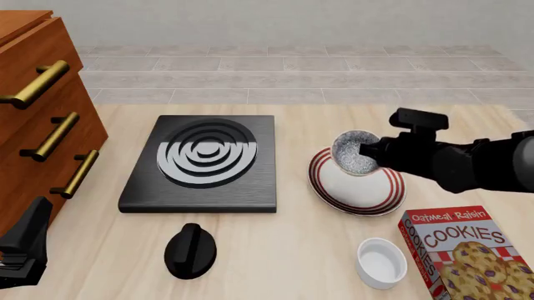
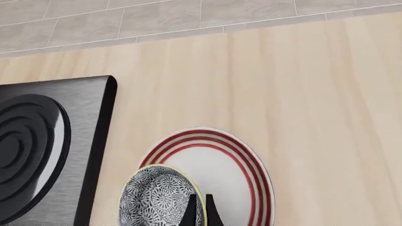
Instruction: Pick the akita bowl on the stove and place it on the plate.
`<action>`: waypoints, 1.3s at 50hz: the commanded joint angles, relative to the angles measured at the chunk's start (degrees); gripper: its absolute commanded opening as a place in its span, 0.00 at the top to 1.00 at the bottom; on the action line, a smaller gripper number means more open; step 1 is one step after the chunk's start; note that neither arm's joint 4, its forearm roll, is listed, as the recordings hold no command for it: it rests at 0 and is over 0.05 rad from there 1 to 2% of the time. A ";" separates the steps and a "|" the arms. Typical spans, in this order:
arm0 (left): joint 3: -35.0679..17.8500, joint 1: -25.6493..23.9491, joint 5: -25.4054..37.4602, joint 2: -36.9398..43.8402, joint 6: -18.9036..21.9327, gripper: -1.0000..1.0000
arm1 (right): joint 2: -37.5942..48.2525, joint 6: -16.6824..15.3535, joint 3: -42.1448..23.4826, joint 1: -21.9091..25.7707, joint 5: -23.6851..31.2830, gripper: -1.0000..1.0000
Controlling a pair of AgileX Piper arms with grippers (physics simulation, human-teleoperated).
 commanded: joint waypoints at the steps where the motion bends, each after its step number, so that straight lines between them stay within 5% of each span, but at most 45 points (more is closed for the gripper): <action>1: 0.00 0.00 0.00 0.00 0.00 0.00 | 0.55 0.20 0.31 -0.30 -0.09 1.00; 65: 0.00 0.00 0.00 0.00 0.00 0.00 | 6.40 0.76 2.85 -0.83 -4.24 1.00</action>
